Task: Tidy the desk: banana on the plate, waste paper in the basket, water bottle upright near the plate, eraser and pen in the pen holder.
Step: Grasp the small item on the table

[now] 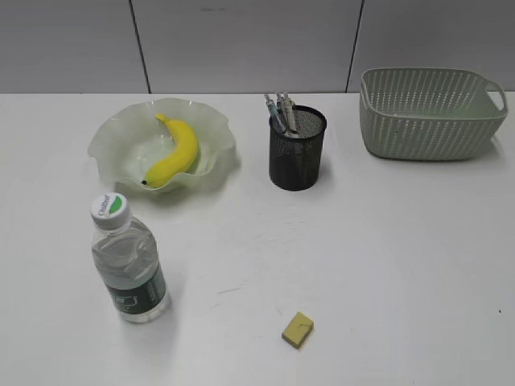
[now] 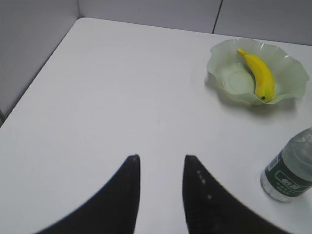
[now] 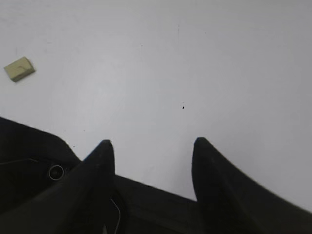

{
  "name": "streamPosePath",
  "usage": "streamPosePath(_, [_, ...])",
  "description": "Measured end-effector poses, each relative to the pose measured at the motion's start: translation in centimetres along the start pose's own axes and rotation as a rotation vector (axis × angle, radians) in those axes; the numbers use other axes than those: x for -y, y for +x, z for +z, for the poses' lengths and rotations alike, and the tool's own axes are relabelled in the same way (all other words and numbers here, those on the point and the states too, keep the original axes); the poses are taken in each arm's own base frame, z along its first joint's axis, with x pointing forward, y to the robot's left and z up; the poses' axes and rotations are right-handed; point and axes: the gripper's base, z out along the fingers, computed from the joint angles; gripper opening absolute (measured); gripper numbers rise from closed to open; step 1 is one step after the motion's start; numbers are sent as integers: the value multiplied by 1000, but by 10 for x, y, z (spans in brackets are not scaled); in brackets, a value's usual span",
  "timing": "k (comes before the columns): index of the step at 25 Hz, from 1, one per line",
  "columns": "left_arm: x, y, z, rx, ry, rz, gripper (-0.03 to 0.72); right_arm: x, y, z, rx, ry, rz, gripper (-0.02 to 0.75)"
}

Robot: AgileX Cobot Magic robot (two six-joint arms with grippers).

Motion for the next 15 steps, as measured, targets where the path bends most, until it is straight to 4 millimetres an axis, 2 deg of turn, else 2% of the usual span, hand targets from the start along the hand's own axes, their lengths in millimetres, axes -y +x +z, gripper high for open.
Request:
streamPosePath(4, [10, -7, 6, -31, 80, 96, 229, 3, 54, -41, 167, -40, 39, 412])
streamPosePath(8, [33, -35, 27, 0, 222, 164, 229, 4, 93, -52, 360, -57, 54, 412])
streamPosePath(11, [52, -53, 56, -49, 327, 194, 229, 4, 105, -55, 452, -70, 61, 408])
streamPosePath(15, [88, -83, 98, -120, 544, 241, 229, 4, 106, -55, 476, -72, 62, 389])
